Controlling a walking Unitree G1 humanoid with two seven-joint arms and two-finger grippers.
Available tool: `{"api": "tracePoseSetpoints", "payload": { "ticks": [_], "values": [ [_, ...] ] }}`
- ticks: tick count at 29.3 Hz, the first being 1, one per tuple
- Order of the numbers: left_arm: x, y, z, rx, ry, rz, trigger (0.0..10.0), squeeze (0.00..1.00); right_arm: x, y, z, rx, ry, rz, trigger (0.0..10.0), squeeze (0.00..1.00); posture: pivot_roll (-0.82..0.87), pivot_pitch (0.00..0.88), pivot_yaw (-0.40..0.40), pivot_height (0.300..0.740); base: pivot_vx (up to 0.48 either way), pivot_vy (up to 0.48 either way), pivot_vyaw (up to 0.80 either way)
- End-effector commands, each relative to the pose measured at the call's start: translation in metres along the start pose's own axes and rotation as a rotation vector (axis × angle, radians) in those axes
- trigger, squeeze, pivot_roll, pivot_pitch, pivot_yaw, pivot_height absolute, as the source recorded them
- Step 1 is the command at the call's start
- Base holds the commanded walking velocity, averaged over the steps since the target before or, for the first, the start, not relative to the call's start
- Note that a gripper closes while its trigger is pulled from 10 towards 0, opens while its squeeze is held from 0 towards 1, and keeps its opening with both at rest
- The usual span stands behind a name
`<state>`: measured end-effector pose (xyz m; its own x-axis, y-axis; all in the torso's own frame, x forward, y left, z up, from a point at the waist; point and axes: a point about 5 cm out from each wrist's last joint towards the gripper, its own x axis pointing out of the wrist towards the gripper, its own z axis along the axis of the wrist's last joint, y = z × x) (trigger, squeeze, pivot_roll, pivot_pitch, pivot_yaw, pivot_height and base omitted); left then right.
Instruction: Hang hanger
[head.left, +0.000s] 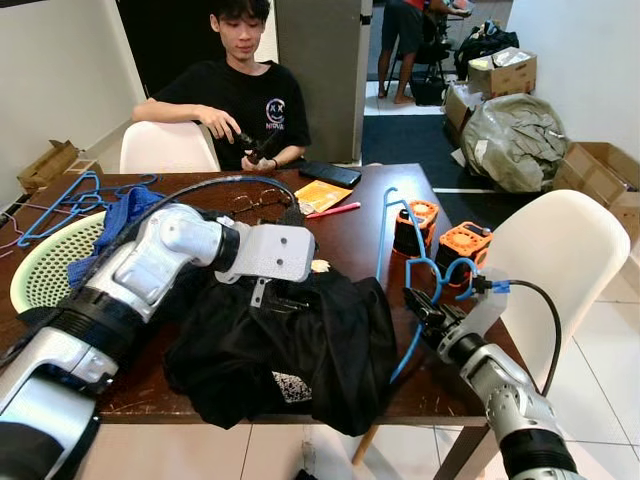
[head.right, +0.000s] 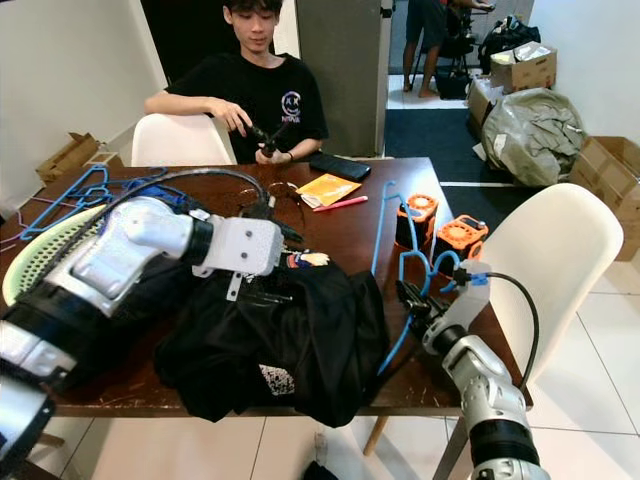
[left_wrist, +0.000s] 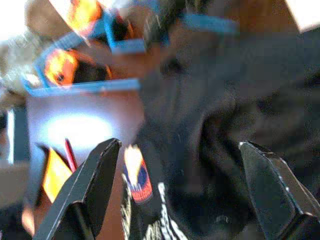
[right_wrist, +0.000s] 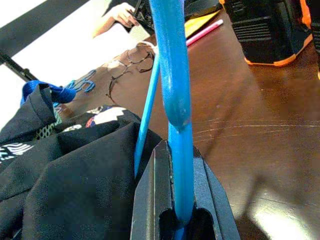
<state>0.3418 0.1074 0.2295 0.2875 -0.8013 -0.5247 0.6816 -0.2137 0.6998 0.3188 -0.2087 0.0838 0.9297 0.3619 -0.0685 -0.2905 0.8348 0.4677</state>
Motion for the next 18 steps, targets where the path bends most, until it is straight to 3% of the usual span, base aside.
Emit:
{"api": "tracePoseSetpoints", "payload": {
  "ticks": [1,12,18],
  "values": [
    [0.003,-0.002,-0.004,0.025,0.033,-0.023,10.0,0.00,-0.003,-0.002,-0.012,0.006,0.052,-0.018,10.0,0.00,-0.05,0.000,0.048,0.740,0.000,0.000,0.00],
    [0.017,0.003,-0.002,0.000,-0.018,-0.011,10.0,0.00,-0.005,-0.002,-0.013,0.000,0.050,-0.024,10.0,0.00,-0.06,0.000,0.058,0.740,0.000,0.000,0.00],
    [0.021,0.017,0.009,0.002,-0.103,0.036,10.0,0.00,-0.005,-0.002,-0.014,-0.002,0.052,-0.025,10.0,0.00,-0.07,0.000,0.062,0.740,0.000,0.000,0.00]
  ]
}}
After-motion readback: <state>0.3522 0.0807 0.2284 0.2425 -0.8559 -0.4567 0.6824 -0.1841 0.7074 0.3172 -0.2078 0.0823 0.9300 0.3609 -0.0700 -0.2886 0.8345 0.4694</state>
